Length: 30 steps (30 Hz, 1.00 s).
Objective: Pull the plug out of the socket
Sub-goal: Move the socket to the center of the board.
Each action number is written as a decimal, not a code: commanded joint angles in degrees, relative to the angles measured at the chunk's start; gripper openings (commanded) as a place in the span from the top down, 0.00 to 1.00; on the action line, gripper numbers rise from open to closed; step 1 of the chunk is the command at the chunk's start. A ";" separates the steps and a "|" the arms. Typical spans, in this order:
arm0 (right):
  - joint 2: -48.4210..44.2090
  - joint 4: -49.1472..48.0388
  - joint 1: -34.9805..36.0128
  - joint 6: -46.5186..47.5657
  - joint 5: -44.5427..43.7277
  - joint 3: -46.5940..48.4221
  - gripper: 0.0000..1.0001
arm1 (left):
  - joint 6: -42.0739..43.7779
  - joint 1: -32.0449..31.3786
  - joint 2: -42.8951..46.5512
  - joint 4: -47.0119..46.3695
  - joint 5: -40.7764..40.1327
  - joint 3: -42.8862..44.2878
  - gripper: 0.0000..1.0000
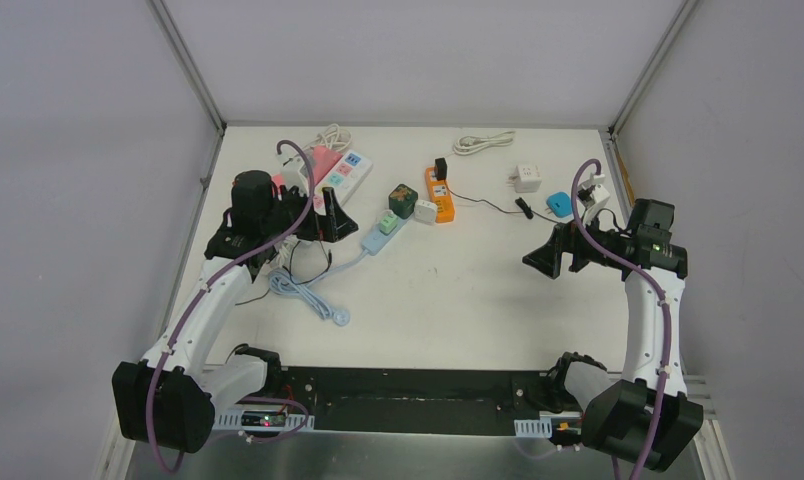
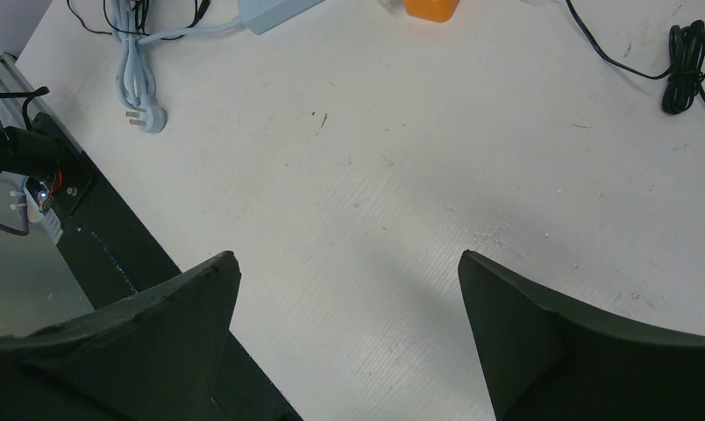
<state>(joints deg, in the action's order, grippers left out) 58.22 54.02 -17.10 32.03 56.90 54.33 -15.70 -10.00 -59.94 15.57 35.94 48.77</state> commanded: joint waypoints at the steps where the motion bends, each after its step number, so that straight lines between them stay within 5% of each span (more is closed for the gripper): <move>1: 0.08 -1.60 0.23 0.14 2.06 1.84 0.00 | 1.37 0.50 1.56 -0.30 -0.96 -0.06 0.01; 30: 1.54 -1.95 0.32 -0.31 2.25 1.92 0.00 | 2.05 0.46 2.72 0.78 -1.40 -0.26 0.01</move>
<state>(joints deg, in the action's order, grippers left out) 59.64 53.80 -16.99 31.59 57.78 54.33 -15.18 -10.00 -58.81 16.91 35.86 48.77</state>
